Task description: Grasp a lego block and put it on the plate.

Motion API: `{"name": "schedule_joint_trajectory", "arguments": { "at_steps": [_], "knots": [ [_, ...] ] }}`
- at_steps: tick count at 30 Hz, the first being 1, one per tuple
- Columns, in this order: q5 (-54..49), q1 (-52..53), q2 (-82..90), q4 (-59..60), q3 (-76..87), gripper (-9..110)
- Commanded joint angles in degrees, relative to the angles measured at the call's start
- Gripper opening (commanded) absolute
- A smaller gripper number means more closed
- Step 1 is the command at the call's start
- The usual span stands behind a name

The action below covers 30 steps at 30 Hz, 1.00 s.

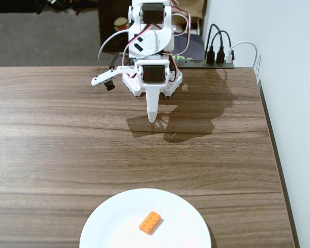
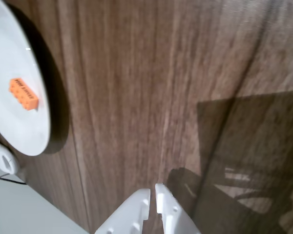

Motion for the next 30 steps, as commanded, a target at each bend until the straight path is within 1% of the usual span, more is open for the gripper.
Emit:
{"name": "schedule_joint_trajectory", "arguments": {
  "at_steps": [1,5,30],
  "knots": [
    [0.18,-0.18,1.05,0.62,-0.18,1],
    [0.18,-0.18,3.87,2.20,0.26,1],
    [0.09,-0.18,3.96,2.20,0.35,1]
  ]
}}
